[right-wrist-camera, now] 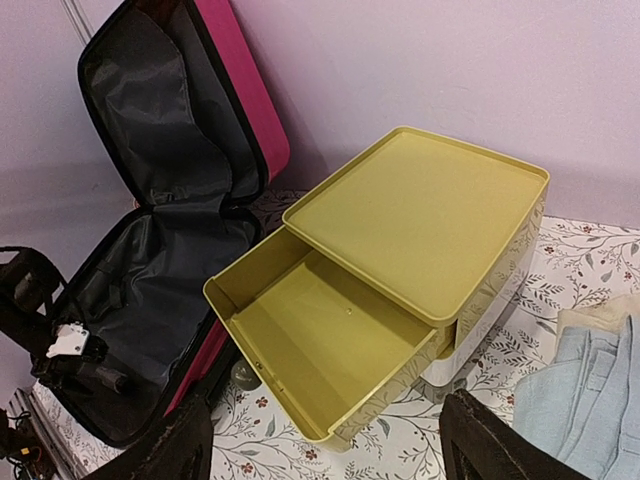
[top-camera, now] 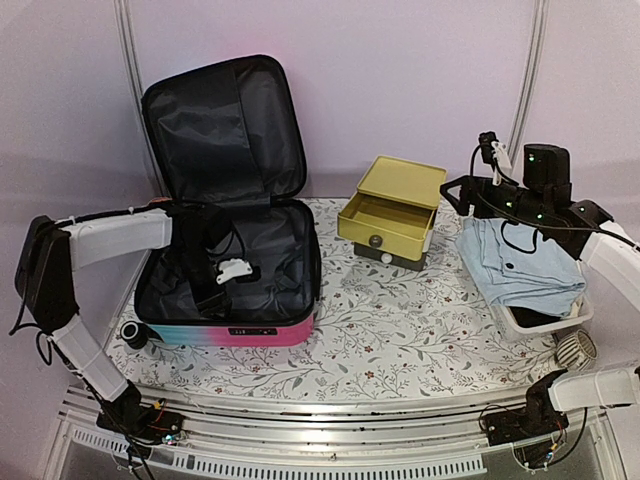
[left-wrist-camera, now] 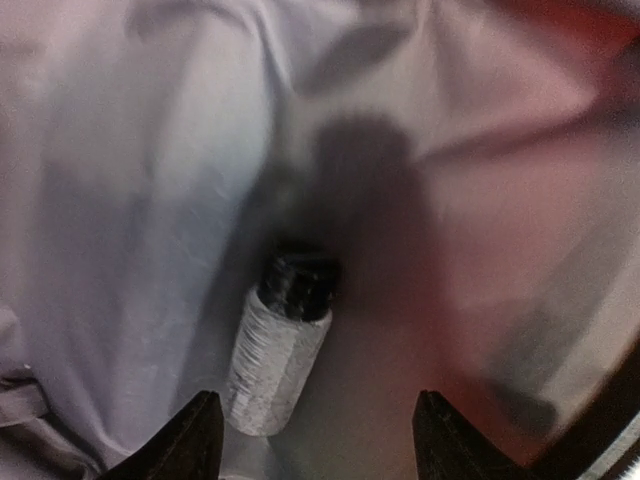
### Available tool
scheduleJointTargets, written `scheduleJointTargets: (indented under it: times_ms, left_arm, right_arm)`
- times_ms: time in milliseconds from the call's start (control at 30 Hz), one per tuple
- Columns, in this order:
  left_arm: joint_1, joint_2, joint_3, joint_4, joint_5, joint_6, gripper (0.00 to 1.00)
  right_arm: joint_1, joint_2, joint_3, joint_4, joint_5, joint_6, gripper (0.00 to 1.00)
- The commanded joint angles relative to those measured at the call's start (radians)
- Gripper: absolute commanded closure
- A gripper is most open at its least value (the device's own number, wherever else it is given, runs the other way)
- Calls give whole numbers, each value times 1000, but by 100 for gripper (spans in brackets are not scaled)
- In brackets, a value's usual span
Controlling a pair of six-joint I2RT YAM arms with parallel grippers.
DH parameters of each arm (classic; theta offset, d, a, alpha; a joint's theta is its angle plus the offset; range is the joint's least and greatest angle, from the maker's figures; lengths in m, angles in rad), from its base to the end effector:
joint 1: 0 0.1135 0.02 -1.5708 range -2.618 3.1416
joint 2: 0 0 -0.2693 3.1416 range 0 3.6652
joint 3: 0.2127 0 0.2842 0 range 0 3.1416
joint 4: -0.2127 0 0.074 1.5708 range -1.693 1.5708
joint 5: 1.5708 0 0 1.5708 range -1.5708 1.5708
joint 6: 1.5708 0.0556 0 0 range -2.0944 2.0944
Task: Open, take out, and arrange the luggage
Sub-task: Pick up the makeup from the opened luggage.
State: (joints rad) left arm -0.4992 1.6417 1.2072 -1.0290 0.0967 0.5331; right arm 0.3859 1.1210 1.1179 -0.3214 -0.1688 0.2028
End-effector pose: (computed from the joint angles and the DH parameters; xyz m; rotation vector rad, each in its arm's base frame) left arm 0.2873 -0.1628 0.1910 1.5020 2.6308 -0.1438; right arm 0.2772 0.1227 0.3741 -0.2927 1.9074 0.5576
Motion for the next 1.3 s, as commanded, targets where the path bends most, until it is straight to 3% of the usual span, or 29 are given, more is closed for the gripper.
scheduleJointTargets:
  times_ms: [0, 300, 467, 733, 867, 1067, 1267]
  left_arm:
    - [-7, -28, -89, 59, -76, 72, 33]
    - [-3, -56, -218, 163, 13, 186, 34]
    - [-4, -40, -292, 241, -13, 200, 35]
    - [-2, -8, -338, 391, 3, 150, 61]
    - [-11, -41, -316, 399, 14, 130, 75]
    - [-53, -178, -208, 360, -10, 93, 77]
    - [-114, -192, -60, 335, 19, -29, 84]
  right_arm:
    - [4, -22, -4, 45, -16, -5, 20]
    - [4, -63, -39, 51, -22, -9, 19]
    - [4, -62, -38, 57, -24, -6, 19]
    - [4, -63, -33, 59, -28, 0, 21]
    - [5, -63, -32, 63, -31, 9, 22]
    - [4, -61, -39, 71, -41, 18, 25]
    - [7, -45, -49, 132, -145, 10, 28]
